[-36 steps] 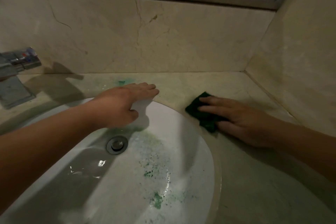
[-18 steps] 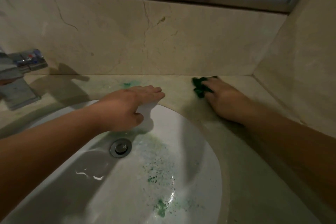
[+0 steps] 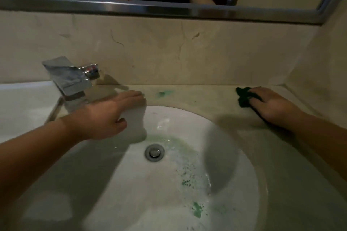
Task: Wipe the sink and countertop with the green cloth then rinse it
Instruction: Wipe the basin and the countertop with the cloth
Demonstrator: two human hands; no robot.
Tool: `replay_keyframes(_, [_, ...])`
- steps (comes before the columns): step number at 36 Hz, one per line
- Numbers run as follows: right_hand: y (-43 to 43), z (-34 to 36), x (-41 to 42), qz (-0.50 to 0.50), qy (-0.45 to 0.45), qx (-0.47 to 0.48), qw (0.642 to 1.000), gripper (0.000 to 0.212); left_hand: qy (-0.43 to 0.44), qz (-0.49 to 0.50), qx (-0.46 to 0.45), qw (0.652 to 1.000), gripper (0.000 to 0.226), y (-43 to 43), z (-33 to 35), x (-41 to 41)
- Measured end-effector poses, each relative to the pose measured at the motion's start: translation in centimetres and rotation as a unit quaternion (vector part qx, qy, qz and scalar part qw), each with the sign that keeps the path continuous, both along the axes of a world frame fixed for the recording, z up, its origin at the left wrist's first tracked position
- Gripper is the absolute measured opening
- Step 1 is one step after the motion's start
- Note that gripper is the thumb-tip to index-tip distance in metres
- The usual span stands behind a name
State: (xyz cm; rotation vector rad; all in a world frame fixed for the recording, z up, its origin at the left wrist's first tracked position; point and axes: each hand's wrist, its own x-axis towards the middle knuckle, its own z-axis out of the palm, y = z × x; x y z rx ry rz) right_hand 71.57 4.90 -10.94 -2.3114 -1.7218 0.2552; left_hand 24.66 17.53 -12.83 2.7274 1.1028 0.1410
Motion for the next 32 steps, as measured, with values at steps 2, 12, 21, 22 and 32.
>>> replay_keyframes(2, [1.5, -0.4, -1.1, -0.014, -0.016, -0.013, 1.000, 0.048, 0.021, 0.006, 0.018, 1.000, 0.089, 0.4, -0.3, -1.5])
replay_keyframes(12, [4.7, -0.6, -14.3, 0.189, -0.018, 0.052, 0.980, 0.042, 0.016, -0.054, 0.070, 0.996, 0.089, 1.8, -1.3, -2.9])
replay_keyframes(21, [3.4, 3.2, -13.0, 0.219, -0.008, 0.122, 0.968, 0.034, -0.010, -0.054, 0.034, 0.998, 0.092, 2.0, -1.2, -3.1])
replay_keyframes(22, [3.8, 2.8, -11.7, 0.184, -0.027, 0.126, 0.974, 0.033, -0.017, -0.049, 0.029, 0.998, 0.093, 1.9, -1.1, -3.1])
replay_keyframes(32, [8.6, -2.7, -10.2, 0.109, -0.071, 0.091, 0.987, 0.032, -0.068, -0.039, 0.014, 0.997, 0.095, 1.8, -0.9, -2.7])
